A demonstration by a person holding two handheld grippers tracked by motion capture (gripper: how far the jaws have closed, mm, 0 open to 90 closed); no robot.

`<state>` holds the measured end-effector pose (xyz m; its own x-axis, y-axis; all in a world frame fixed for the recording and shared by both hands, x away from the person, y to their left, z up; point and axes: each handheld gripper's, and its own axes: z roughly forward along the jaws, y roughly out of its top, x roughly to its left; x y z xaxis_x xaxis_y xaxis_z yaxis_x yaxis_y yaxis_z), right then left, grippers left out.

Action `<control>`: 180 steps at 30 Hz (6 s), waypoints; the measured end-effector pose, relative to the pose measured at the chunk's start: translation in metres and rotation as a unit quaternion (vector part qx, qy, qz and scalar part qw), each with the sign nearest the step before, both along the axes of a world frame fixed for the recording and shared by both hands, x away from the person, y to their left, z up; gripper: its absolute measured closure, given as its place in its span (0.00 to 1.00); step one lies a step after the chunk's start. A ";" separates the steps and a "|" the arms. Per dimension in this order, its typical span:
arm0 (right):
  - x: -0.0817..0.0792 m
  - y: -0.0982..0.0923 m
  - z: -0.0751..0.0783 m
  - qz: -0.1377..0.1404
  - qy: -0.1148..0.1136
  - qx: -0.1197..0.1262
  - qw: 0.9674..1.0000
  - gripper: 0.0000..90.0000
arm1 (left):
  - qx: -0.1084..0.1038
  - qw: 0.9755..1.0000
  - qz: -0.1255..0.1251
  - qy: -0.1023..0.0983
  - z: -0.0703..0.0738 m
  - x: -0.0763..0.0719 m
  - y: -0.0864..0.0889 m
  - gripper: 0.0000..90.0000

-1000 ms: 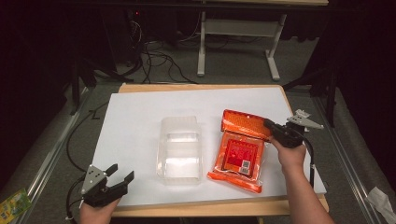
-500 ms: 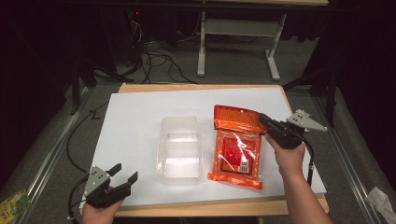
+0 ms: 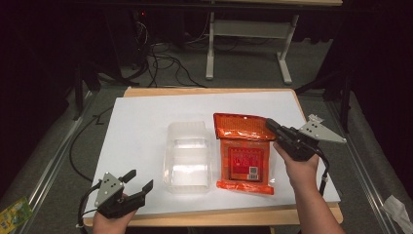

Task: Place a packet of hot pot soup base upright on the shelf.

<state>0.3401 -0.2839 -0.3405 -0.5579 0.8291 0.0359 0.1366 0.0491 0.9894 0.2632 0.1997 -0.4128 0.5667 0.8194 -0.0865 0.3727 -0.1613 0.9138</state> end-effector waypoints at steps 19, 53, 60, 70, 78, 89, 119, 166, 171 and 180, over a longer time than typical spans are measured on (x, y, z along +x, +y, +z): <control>-0.022 -0.004 0.003 0.006 -0.008 0.012 1.000 1.00 | -0.005 0.999 -0.044 0.000 0.046 0.045 -0.060 0.31; -0.026 -0.016 -0.005 -0.002 -0.009 0.011 1.000 1.00 | -0.063 0.981 -0.168 0.079 0.049 0.150 -0.207 0.41; -0.025 -0.023 -0.010 -0.011 -0.005 0.012 1.000 1.00 | -0.059 0.986 -0.151 0.050 0.049 0.140 -0.204 0.75; -0.029 -0.036 -0.014 -0.029 0.017 0.024 0.999 0.96 | -0.035 0.987 -0.157 0.003 0.052 0.124 -0.207 1.00; -0.042 -0.056 -0.017 -0.021 0.067 0.041 0.997 0.51 | -0.033 0.986 -0.161 -0.008 0.052 0.118 -0.206 1.00; -0.025 -0.051 -0.065 0.061 0.172 0.065 0.981 0.28 | -0.031 0.986 -0.163 -0.018 0.055 0.109 -0.202 1.00; -0.025 -0.024 -0.077 0.155 0.176 0.026 0.972 0.79 | 0.029 0.993 -0.109 -0.023 0.051 0.093 -0.181 0.51; -0.038 -0.026 -0.058 0.118 0.157 0.025 0.980 0.80 | 0.077 0.996 0.024 0.023 -0.040 0.056 0.010 0.38; -0.041 -0.029 -0.050 0.084 0.134 0.022 0.987 0.80 | 0.070 0.997 0.029 0.022 -0.039 0.056 0.014 0.37; -0.043 -0.022 -0.034 0.020 0.088 0.014 0.996 0.80 | 0.054 0.998 0.031 0.027 -0.040 0.058 0.017 0.36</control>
